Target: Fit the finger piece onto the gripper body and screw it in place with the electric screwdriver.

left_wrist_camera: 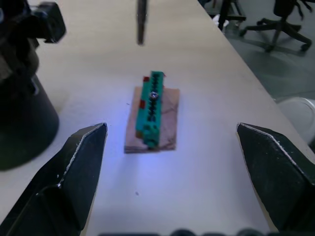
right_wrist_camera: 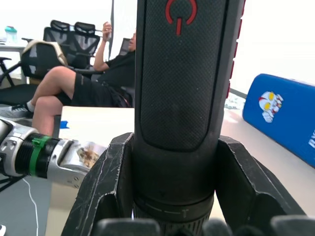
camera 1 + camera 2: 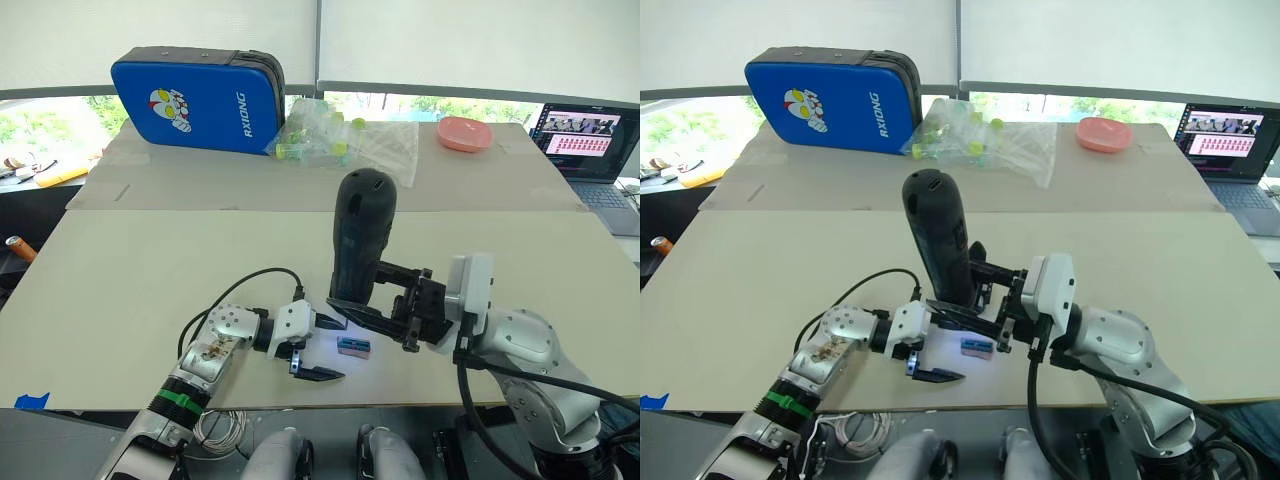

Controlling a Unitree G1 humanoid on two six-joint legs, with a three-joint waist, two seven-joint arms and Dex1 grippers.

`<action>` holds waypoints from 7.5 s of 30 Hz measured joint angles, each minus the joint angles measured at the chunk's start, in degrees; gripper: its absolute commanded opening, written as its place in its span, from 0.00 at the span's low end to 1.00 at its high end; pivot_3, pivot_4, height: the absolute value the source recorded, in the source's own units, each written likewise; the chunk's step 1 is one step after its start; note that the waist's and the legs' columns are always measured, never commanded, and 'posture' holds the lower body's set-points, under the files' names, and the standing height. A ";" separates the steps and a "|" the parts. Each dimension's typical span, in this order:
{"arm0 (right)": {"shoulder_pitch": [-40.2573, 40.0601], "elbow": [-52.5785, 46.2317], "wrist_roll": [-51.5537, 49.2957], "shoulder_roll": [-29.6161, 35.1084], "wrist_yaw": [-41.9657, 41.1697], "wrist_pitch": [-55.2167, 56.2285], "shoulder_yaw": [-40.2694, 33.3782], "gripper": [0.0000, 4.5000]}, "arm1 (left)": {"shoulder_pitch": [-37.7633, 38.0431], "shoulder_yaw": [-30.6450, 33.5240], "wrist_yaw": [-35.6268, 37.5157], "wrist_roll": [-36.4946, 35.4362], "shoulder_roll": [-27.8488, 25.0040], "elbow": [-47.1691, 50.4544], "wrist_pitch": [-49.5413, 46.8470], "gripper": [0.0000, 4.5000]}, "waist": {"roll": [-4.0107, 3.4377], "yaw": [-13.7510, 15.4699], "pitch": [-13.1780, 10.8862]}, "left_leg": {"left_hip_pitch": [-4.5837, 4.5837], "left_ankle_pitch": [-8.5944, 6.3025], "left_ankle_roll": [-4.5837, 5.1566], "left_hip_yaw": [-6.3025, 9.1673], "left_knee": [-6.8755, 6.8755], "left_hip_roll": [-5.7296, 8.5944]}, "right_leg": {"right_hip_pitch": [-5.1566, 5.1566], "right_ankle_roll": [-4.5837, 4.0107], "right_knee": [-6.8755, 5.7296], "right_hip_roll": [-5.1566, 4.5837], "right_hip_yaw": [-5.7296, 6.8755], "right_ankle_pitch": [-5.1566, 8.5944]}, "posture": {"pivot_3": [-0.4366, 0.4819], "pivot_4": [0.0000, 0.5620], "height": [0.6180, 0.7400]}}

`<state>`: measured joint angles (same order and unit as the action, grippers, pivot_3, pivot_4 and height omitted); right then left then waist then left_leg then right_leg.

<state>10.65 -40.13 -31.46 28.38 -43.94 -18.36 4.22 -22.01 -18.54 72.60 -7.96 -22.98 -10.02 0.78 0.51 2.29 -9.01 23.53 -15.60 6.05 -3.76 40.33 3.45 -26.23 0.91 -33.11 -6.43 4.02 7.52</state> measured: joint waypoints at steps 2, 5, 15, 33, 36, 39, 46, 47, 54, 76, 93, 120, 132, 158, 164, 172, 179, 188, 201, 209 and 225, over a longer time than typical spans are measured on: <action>-0.15 0.28 0.59 0.01 -0.06 0.77 -0.01 0.42 | -0.01 0.00 -0.24 -0.01 -0.09 -0.01 0.00 0.99 | 0.00 -0.03 0.00 | -0.01 0.02 -0.04 0.00 0.00 0.00 | 0.00 0.00 -0.01 0.01 0.01 0.00 | 0.48 0.27 1.00; -0.60 0.32 0.96 0.03 -0.50 1.00 -0.01 0.42 | -0.05 0.00 -0.34 -0.01 -0.17 -0.17 0.02 0.99 | 0.00 -0.03 0.00 | -0.02 0.04 -0.08 0.00 0.00 -0.01 | 0.01 0.00 -0.02 0.01 0.01 0.00 | 0.48 0.27 1.00; -3.61 2.18 1.80 -0.42 -1.01 2.79 -0.06 0.42 | -1.06 -1.05 0.16 -0.01 0.74 -1.43 0.28 0.99 | 0.00 0.00 0.00 | -0.11 0.05 -0.08 -0.01 0.02 0.00 | 0.08 0.00 -0.03 0.00 0.00 0.00 | 0.48 0.27 1.00; -5.27 5.67 4.92 -0.52 -3.59 5.92 -0.01 0.42 | -0.43 -1.84 -1.29 0.15 1.97 -3.27 3.63 0.99 | -0.02 0.13 0.02 | -0.40 -0.15 0.24 0.00 0.06 0.01 | 0.15 0.01 -0.04 -0.02 -0.03 -0.01 | 0.48 0.27 1.00; -5.26 5.76 5.40 -0.52 -3.62 5.94 -0.01 0.42 | -0.21 -1.83 -1.38 0.15 1.92 -3.43 4.22 0.99 | -0.05 0.15 0.03 | -0.43 -0.15 0.23 0.00 0.06 -0.01 | 0.15 0.01 -0.06 -0.01 -0.03 -0.01 | 0.48 0.27 1.00; -5.26 5.76 5.41 -0.52 -3.64 5.94 -0.01 0.42 | -0.25 -1.83 -1.49 0.14 1.94 -3.61 4.30 0.99 | -0.07 0.16 0.05 | -0.44 -0.15 0.22 0.00 0.05 -0.01 | 0.16 0.01 -0.06 -0.01 -0.04 -0.02 | 0.48 0.27 1.00; -5.24 5.76 5.42 -0.92 -3.51 5.94 0.10 0.42 | -0.69 -1.84 -1.39 0.14 2.19 -4.52 4.32 0.99 | -0.10 0.18 0.07 | -0.58 -0.18 0.27 0.00 0.06 -0.01 | 0.28 0.03 -0.07 -0.02 -0.04 -0.01 | 0.48 0.27 1.00; -5.23 5.76 5.42 -1.01 -3.48 5.94 0.17 0.42 | -0.71 -1.84 -1.40 0.14 2.18 -4.56 4.31 0.99 | -0.10 0.18 0.07 | -0.59 -0.18 0.27 0.00 0.06 -0.01 | 0.29 0.05 -0.06 -0.02 -0.04 0.00 | 0.48 0.27 1.00; -4.95 5.76 5.40 -2.07 -3.30 5.94 0.33 0.42 | -0.76 -1.83 -1.26 0.13 2.18 -4.72 4.26 0.99 | -0.16 0.17 0.11 | -0.60 -0.18 0.26 0.00 0.06 -0.01 | 0.29 0.06 -0.07 -0.01 -0.04 0.00 | 0.48 0.27 1.00; -4.57 6.95 5.42 -2.24 -3.31 5.94 0.76 0.42 | -0.40 -1.66 -1.25 -0.02 2.12 -4.71 4.14 0.99 | -0.17 0.14 0.12 | -0.60 -0.19 0.28 0.00 0.05 -0.02 | 0.28 0.05 -0.07 -0.01 -0.04 0.00 | 0.48 0.27 1.00; -4.57 6.96 5.42 -2.30 -3.21 5.93 0.85 0.42 | -0.13 -1.66 -1.60 -0.02 1.85 -4.38 4.03 0.99 | -0.18 0.06 0.12 | -0.60 -0.19 0.28 0.00 0.04 -0.03 | 0.27 0.05 -0.07 -0.01 -0.04 0.00 | 0.48 0.27 1.00; -4.58 8.10 5.41 -2.43 -3.27 5.92 1.53 0.42 | -0.23 -1.66 -1.77 -0.03 1.85 -4.18 2.85 0.99 | -0.19 0.05 0.13 | -0.61 -0.20 0.30 0.00 0.04 -0.04 | 0.28 0.10 -0.07 -0.01 -0.04 0.03 | 0.48 0.27 1.00; -4.58 8.31 5.43 -2.43 -3.35 6.05 1.57 0.42 | -0.29 -1.66 -1.77 -0.03 1.83 -4.10 2.55 0.99 | -0.20 0.05 0.14 | -0.61 -0.20 0.30 0.00 0.04 -0.05 | 0.28 0.10 -0.07 -0.01 -0.05 0.03 | 0.48 0.27 1.00; -4.82 8.44 5.45 -1.75 -3.28 5.68 2.71 0.42 | -0.06 -1.51 -2.14 -0.04 1.28 -3.24 1.61 0.99 | -0.24 -0.08 0.33 | -0.66 -0.21 0.30 0.00 -0.01 -0.10 | 0.30 0.26 -0.07 0.00 -0.04 0.14 | 0.48 0.27 1.00; -4.62 8.59 5.40 -1.70 -3.29 5.82 2.68 0.42 | 0.03 -1.01 -2.29 -0.54 1.19 -3.23 1.33 0.99 | -0.25 -0.08 0.33 | -0.67 -0.21 0.30 0.00 -0.01 -0.10 | 0.30 0.32 -0.07 0.00 -0.05 0.18 | 0.48 0.27 1.00; -4.02 9.41 5.43 -1.84 -3.28 6.64 2.54 0.42 | -0.10 -0.86 -1.97 -1.19 1.08 -3.26 0.40 0.99 | -0.25 -0.10 0.33 | -0.66 -0.21 0.30 0.00 -0.01 -0.11 | 0.28 0.31 -0.07 0.00 -0.05 0.17 | 0.48 0.27 1.00; -4.02 9.71 5.45 -1.84 -3.29 7.16 2.56 0.42 | -0.09 -0.81 -1.84 -1.23 1.06 -3.26 0.37 0.99 | -0.25 -0.12 0.33 | -0.65 -0.21 0.30 0.00 -0.02 -0.11 | 0.28 0.30 -0.07 0.00 -0.05 0.18 | 0.48 0.27 1.00; -2.60 9.74 4.12 -1.77 -3.67 6.36 2.53 0.42 | 0.58 -0.27 -1.32 -2.45 0.77 -3.12 0.95 0.99 | -0.25 -0.24 0.33 | -0.56 -0.21 0.29 -0.01 -0.05 -0.12 | 0.15 0.14 -0.07 0.00 -0.06 0.08 | 0.48 0.27 1.00; 1.58 7.09 -2.68 0.81 -3.34 -0.07 0.88 0.42 | 3.65 3.07 2.41 -7.86 -2.21 -1.72 1.59 0.99 | -0.23 -0.38 0.28 | -0.24 -0.17 0.24 0.00 -0.09 -0.12 | 0.05 -0.10 -0.07 0.00 -0.03 -0.01 | 0.48 0.27 1.00; 4.74 2.64 -8.13 2.44 -0.79 -4.64 -1.90 0.42 | 4.79 7.68 6.13 -14.68 -4.78 3.43 -1.34 0.99 | -0.17 -0.11 0.17 | -0.22 -0.14 0.18 0.00 -0.07 -0.09 | 0.00 -0.09 -0.02 -0.02 0.01 0.00 | 0.48 0.27 1.00; 10.14 -4.11 -25.17 9.26 8.65 -12.52 -11.82 0.42 | 2.84 16.72 4.15 -22.34 -10.69 10.40 -10.60 0.99 | -0.08 -0.06 0.07 | -0.17 0.05 -0.13 -0.01 -0.08 -0.06 | 0.08 -0.08 -0.01 0.00 0.02 0.01 | 0.48 0.27 1.00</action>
<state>20.79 -44.24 -56.64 37.64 -35.29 -30.88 -7.60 -19.17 -1.82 76.74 -30.30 -33.67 0.38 -9.82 0.42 2.23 -8.94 23.36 -15.55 5.92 -3.77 40.25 3.38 -26.15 0.83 -33.12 -6.43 4.04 7.53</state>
